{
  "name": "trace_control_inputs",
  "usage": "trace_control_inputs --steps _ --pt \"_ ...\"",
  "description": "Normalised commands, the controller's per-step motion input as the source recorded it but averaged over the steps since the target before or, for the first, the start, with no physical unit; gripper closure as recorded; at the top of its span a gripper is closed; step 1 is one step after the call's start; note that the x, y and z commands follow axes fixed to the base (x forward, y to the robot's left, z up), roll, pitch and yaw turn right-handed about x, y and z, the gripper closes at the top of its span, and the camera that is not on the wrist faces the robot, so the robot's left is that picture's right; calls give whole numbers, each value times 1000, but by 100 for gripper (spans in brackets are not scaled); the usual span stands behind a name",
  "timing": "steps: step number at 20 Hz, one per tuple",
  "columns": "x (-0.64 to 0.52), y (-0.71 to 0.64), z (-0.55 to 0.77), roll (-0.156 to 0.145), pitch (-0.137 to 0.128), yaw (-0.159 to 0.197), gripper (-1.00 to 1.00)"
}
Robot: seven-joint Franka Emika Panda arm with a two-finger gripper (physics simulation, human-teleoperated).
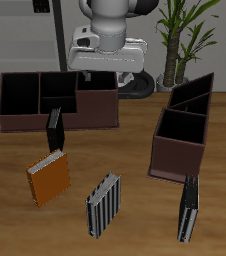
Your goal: Place the right striped book into the left desk caddy's back compartment
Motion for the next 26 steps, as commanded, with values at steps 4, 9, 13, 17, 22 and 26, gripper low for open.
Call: trace_control_inputs --steps 4,9,13,17,22,26 --pt "262 -10 5 7 -7 -1 -100" --pt "441 -1 24 52 41 -6 -100" --pt "348 -38 48 44 15 -12 -100" --pt "440 -53 47 18 -34 32 -100" --pt "490 -73 -47 -14 -7 -18 -100" --pt "303 20 -18 -9 -20 -13 -100"
